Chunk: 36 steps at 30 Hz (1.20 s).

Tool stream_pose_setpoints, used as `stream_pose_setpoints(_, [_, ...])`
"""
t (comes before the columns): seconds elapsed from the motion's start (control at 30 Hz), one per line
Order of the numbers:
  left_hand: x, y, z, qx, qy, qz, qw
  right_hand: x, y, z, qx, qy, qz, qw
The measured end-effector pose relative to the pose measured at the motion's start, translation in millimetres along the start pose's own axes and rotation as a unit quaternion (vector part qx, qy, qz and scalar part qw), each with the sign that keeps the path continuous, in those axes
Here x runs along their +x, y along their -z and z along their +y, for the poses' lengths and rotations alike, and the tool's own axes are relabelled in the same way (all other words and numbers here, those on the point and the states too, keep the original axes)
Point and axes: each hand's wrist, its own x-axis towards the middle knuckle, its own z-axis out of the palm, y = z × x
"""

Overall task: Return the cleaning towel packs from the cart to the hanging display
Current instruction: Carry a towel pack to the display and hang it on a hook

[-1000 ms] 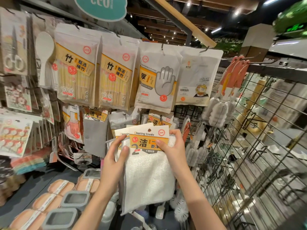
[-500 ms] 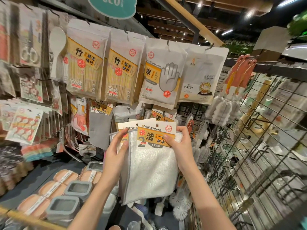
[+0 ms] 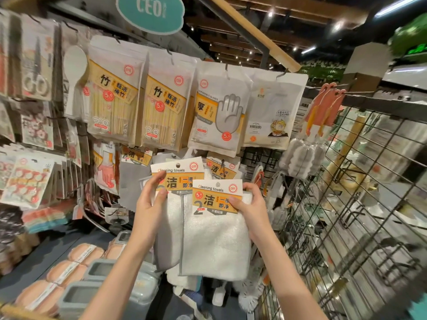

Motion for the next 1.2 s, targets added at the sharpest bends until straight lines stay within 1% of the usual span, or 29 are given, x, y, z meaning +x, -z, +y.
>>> stream_pose_setpoints(0.17, [10, 9, -8, -0.011, 0.0, -0.005, 1.0, 8, -6, 5, -0.005, 0.015, 0.03, 0.999])
stream_pose_setpoints(0.3, [17, 21, -10, -0.015, 0.007, -0.007, 1.0, 16, -6, 11, -0.029, 0.039, 0.064, 0.997])
stream_pose_setpoints(0.37, [21, 28, -11, -0.013, 0.012, -0.01, 1.0, 23, -5, 15, -0.033, 0.041, 0.102, 0.993])
stream_pose_setpoints(0.47, [26, 41, -12, 0.003, 0.005, -0.011, 1.0, 34, -7, 21, 0.006, 0.025, 0.161, 0.987])
stream_pose_setpoints(0.6, [32, 54, -14, 0.02, 0.004, -0.022, 1.0, 50, -20, 28, 0.006, 0.027, 0.16, 0.987])
stream_pose_setpoints(0.73, [34, 61, -15, 0.018, 0.009, -0.018, 1.0, 69, -32, 33, 0.019, 0.019, 0.181, 0.983])
stream_pose_setpoints(0.93, [44, 69, -16, 0.018, 0.006, -0.02, 1.0, 87, -37, 46, -0.017, 0.028, 0.212, 0.977])
stream_pose_setpoints(1.07, [50, 72, -20, 0.022, 0.006, -0.028, 0.999, 95, -40, 49, -0.018, 0.034, 0.219, 0.975])
stream_pose_setpoints(1.2, [57, 75, -24, 0.02, 0.009, -0.036, 0.999, 99, -40, 54, -0.044, 0.034, 0.227, 0.972])
